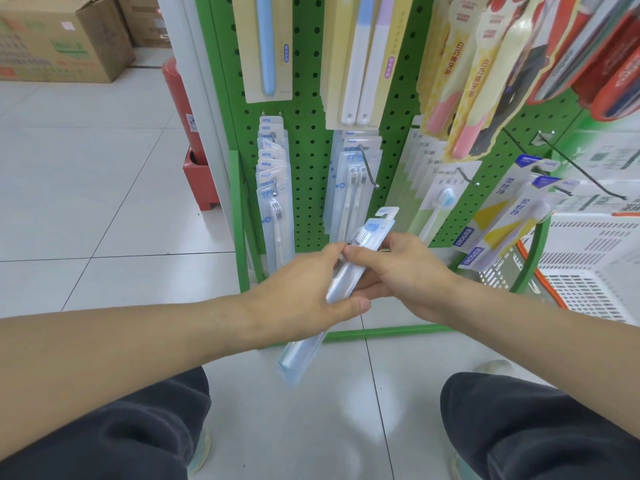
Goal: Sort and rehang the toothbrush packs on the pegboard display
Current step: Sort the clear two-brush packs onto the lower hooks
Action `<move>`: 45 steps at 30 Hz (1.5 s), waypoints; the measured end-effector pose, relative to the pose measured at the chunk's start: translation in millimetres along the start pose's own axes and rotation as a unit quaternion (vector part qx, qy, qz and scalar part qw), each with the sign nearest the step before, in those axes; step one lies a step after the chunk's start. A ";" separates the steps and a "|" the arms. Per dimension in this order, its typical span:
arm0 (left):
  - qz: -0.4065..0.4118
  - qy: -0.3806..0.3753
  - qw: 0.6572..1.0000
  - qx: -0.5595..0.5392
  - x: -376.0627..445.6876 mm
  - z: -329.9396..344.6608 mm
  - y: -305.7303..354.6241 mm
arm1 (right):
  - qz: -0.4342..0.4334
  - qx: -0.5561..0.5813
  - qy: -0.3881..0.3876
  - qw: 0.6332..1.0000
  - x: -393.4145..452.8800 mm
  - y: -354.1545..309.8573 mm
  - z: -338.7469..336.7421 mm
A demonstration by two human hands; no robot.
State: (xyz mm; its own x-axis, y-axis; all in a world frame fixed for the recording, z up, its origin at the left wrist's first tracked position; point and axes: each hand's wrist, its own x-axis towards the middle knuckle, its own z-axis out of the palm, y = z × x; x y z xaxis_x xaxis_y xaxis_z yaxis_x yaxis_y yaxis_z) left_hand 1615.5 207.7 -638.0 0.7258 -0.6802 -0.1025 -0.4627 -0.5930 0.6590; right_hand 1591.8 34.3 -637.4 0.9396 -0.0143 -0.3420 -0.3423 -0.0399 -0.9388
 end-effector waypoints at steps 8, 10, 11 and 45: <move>-0.062 -0.009 0.997 -0.054 2.7 -1.4 -15.1 | 0.000 0.004 0.018 1.000 3.0 -6.7 -14.8; -0.061 -0.003 0.993 -0.104 1.1 -0.4 -14.9 | -0.023 0.020 0.051 0.998 5.3 -7.5 -21.0; -0.058 0.006 0.988 -0.141 0.7 -0.2 -13.6 | -0.032 0.018 0.063 0.997 6.0 -8.6 -23.4; -0.068 -0.031 0.982 -0.176 5.7 -9.3 -14.5 | -0.171 -0.144 0.051 0.973 4.7 -9.2 -15.5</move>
State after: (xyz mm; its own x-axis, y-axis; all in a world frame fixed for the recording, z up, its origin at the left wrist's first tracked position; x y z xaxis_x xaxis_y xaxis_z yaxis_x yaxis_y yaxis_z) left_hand 1631.0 216.5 -641.2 0.7315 -0.6365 -0.2445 -0.1521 -0.5018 0.8515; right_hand 1599.3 19.1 -629.7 0.9988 -0.0487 0.0089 -0.0080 -0.3374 -0.9413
